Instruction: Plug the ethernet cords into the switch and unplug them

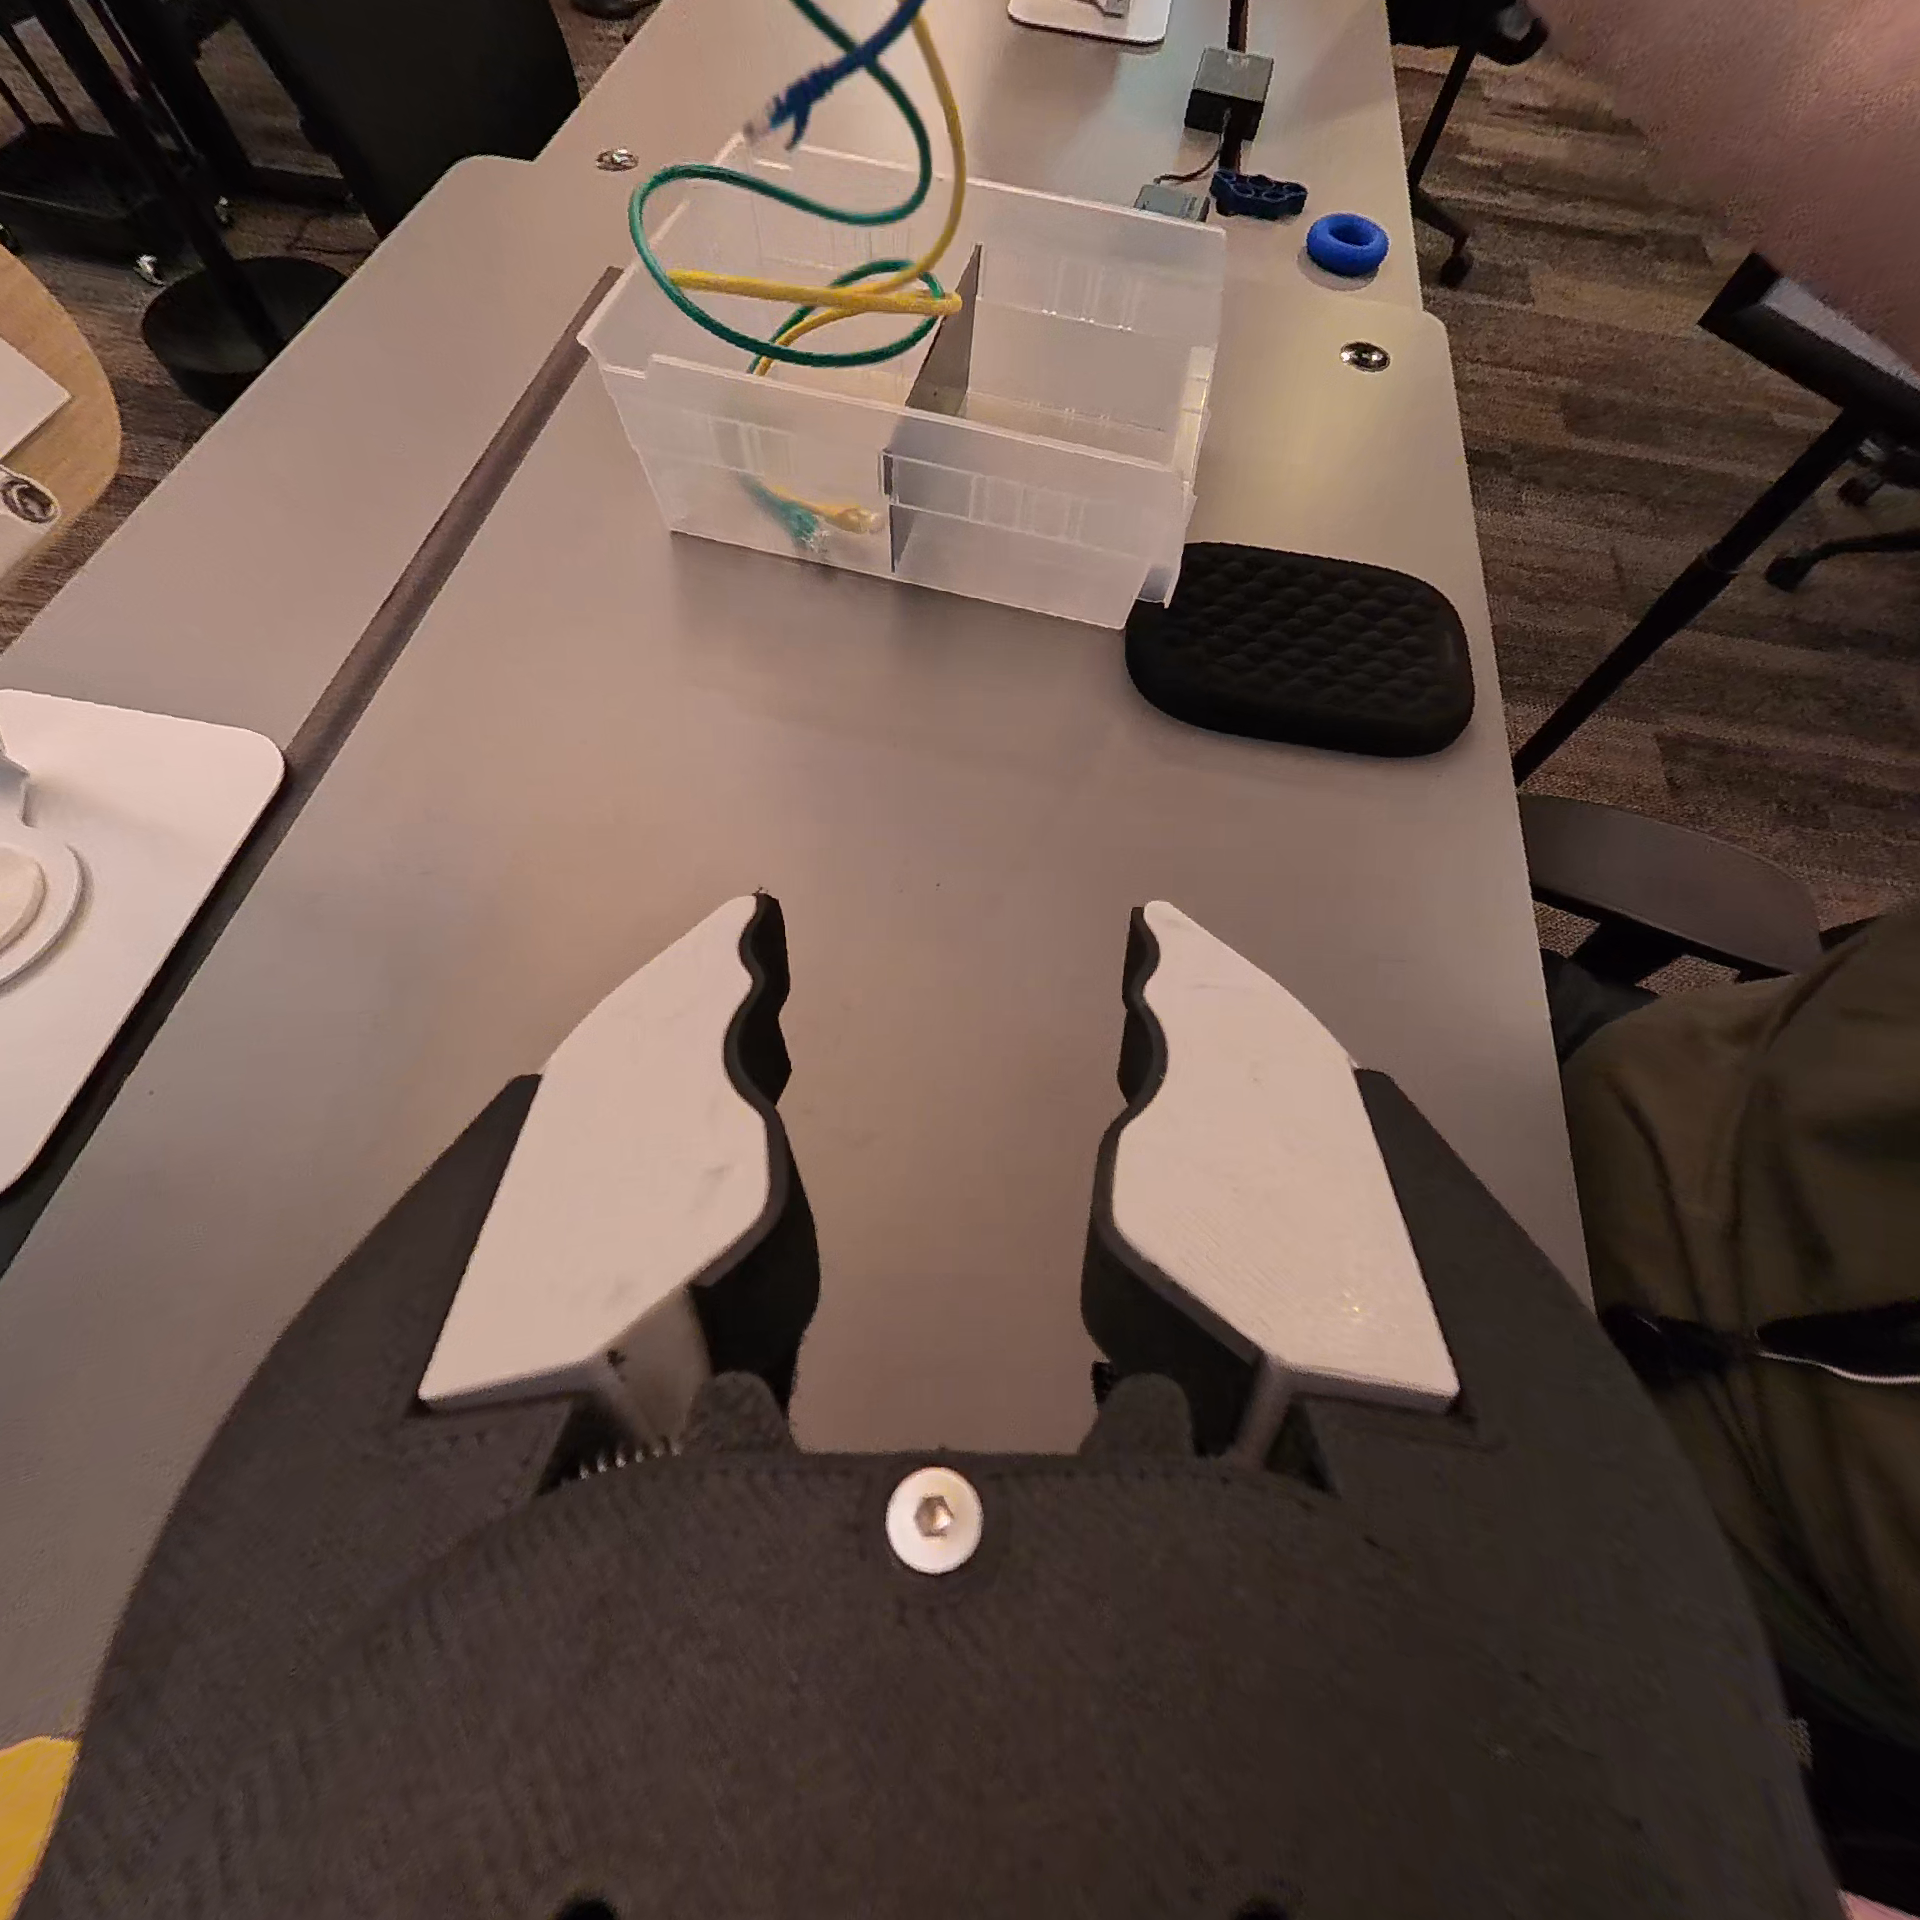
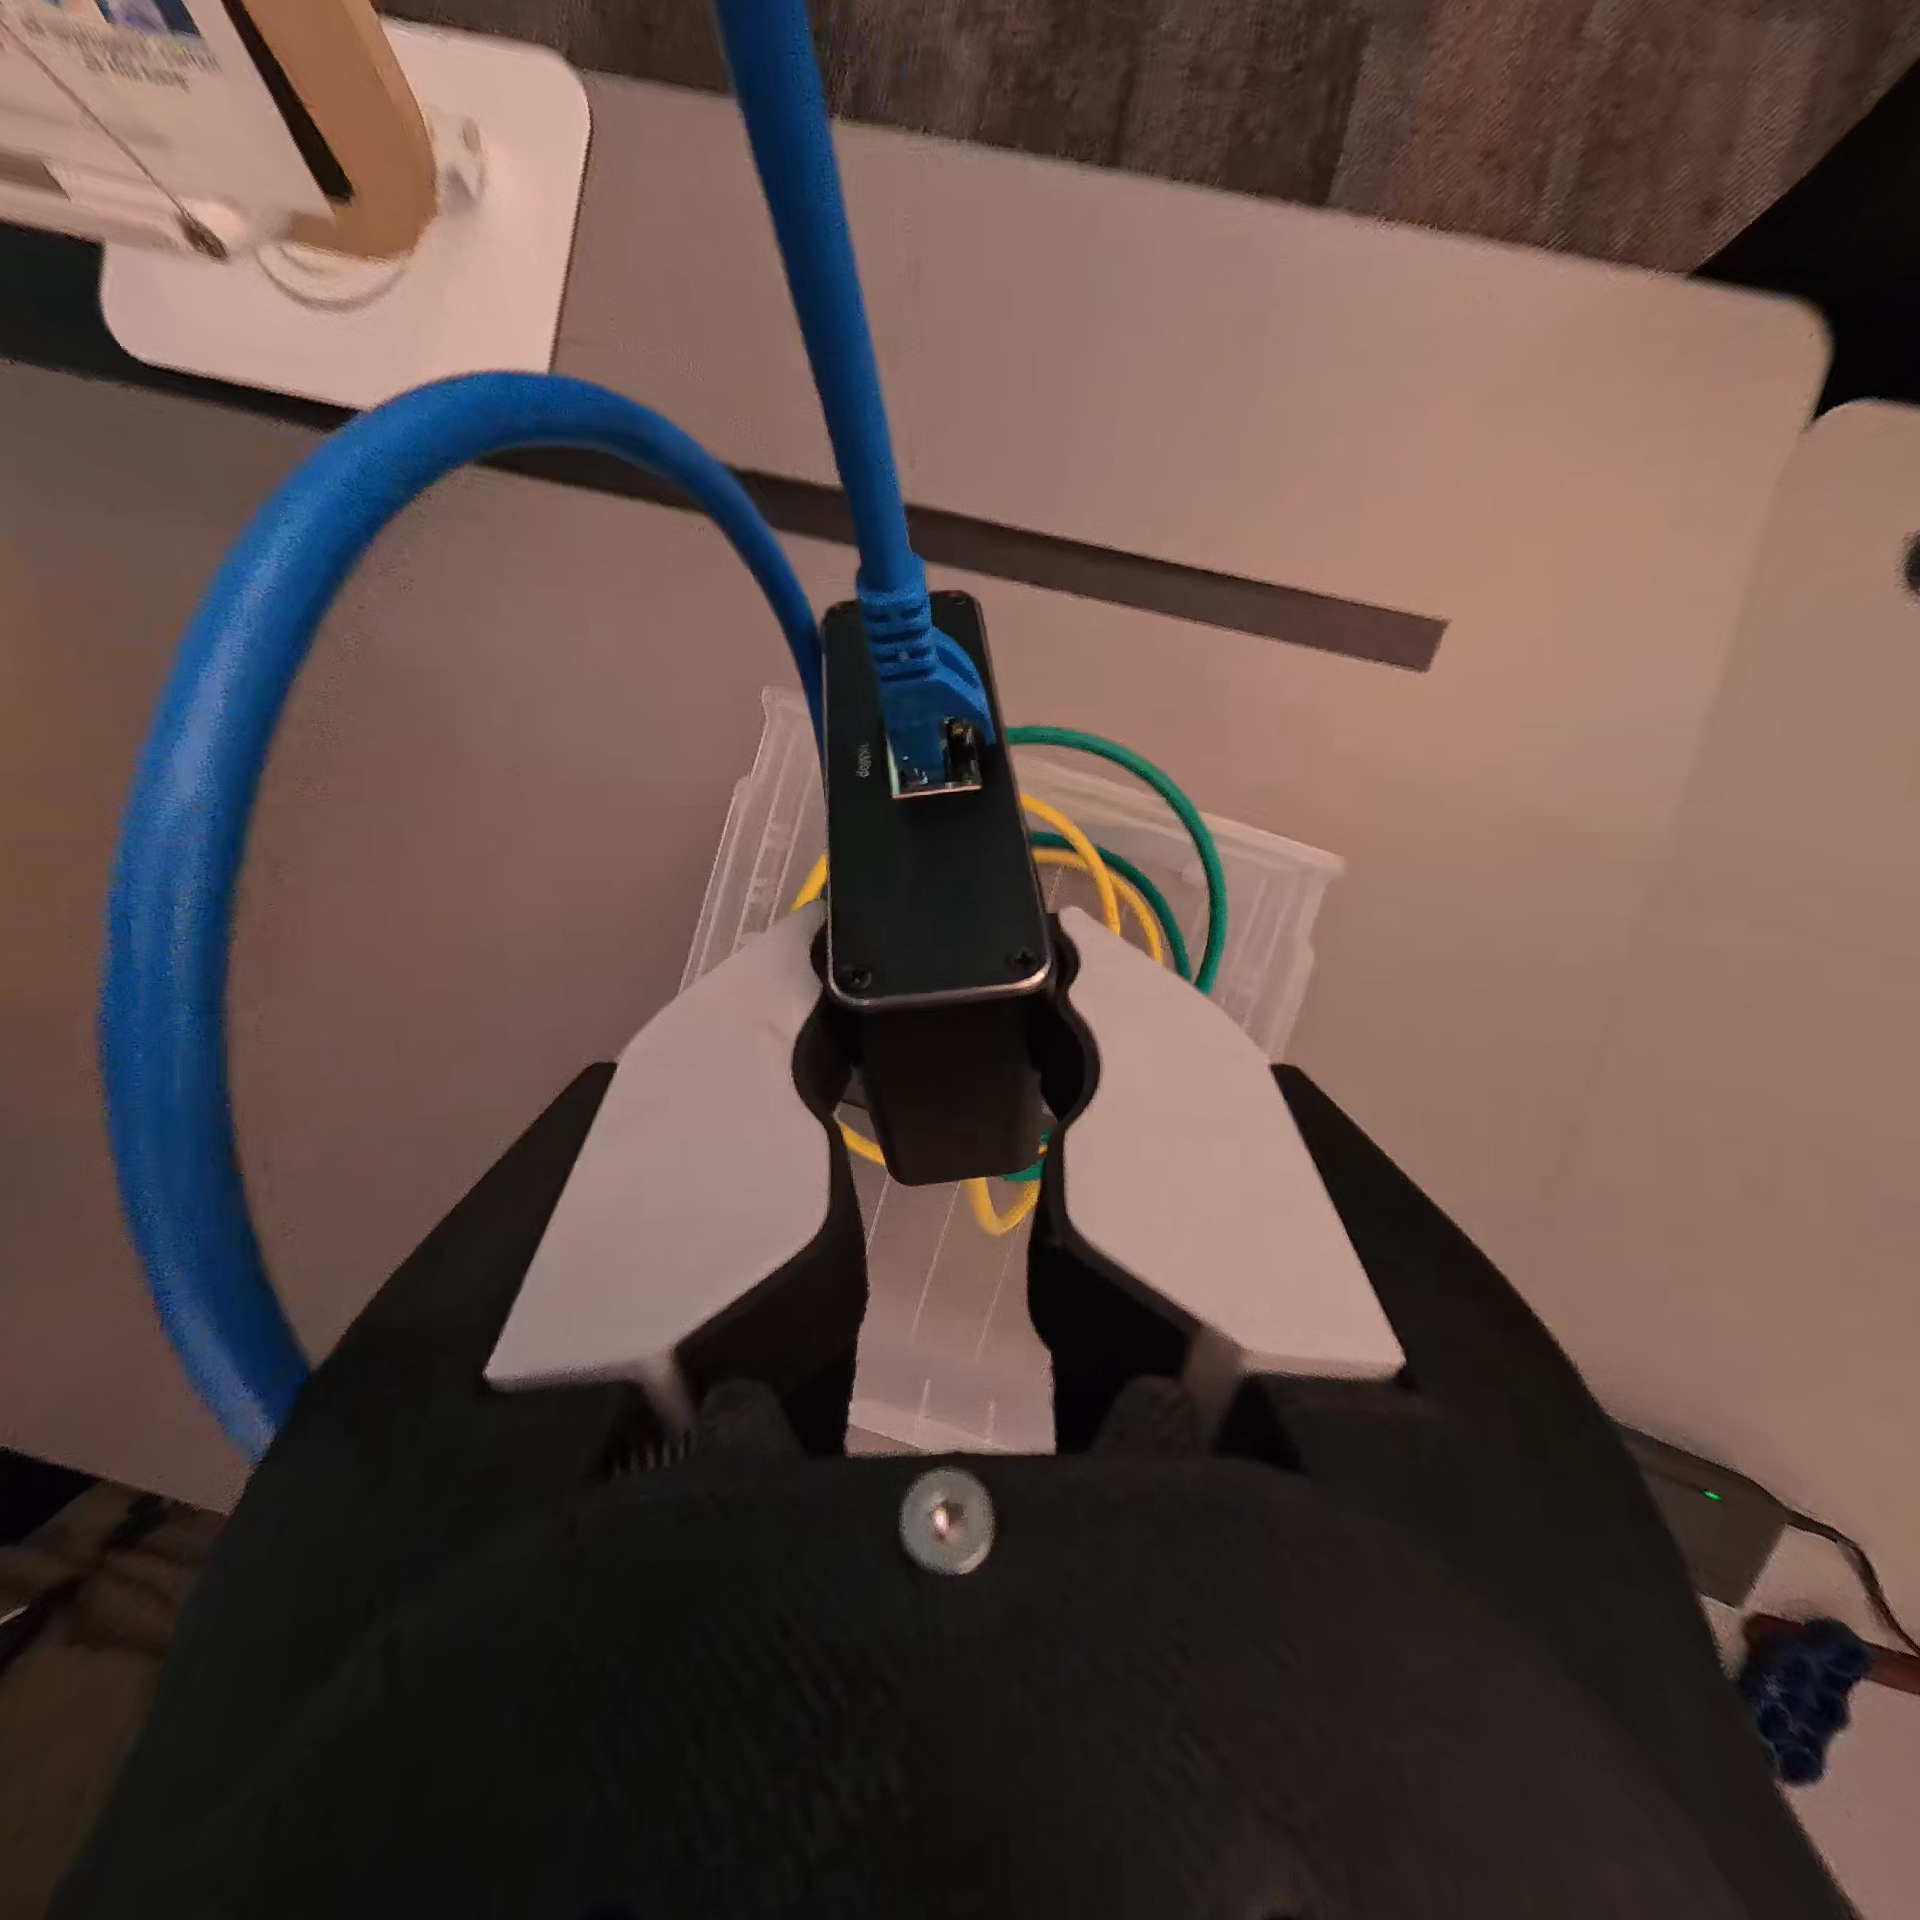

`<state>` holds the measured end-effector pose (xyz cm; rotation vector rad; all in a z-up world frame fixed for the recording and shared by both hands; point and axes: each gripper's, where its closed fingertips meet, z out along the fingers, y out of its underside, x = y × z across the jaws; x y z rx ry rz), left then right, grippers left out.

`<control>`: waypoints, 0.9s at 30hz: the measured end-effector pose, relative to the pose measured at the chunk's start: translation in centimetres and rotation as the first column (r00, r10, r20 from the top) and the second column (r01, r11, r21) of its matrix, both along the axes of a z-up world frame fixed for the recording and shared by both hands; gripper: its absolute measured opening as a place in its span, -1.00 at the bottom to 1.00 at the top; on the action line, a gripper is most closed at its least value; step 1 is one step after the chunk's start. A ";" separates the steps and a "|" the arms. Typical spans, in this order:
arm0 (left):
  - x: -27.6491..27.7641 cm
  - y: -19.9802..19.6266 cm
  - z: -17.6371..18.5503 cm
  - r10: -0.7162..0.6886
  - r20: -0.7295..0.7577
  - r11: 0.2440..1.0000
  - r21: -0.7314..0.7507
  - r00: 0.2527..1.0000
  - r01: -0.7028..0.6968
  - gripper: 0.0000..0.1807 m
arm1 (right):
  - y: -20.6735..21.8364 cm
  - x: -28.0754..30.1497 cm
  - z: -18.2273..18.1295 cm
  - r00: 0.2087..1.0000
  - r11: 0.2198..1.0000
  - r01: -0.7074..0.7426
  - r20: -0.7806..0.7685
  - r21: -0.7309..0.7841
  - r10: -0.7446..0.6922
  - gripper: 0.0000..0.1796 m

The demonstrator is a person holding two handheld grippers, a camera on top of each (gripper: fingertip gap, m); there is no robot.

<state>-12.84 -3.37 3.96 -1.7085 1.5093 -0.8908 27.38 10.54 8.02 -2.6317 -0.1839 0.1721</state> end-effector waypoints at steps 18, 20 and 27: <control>0.6 -0.3 -1.0 -0.021 -0.043 1.000 0.000 0.999 0.021 -0.32 | 0.1 -4.2 -14.3 0.850 0.862 -0.427 0.205 -0.272 0.486 -0.64; 0.7 -0.4 -1.1 -0.024 -0.050 1.000 -0.001 0.998 0.024 -0.32 | 0.0 -4.3 -15.3 0.839 0.848 -0.421 0.217 -0.323 0.499 -0.62; 0.5 -0.3 -0.9 -0.013 -0.052 1.000 -0.008 0.999 0.012 -0.32 | -0.8 -4.6 -14.8 0.838 0.848 -0.435 0.209 -0.302 0.504 -0.61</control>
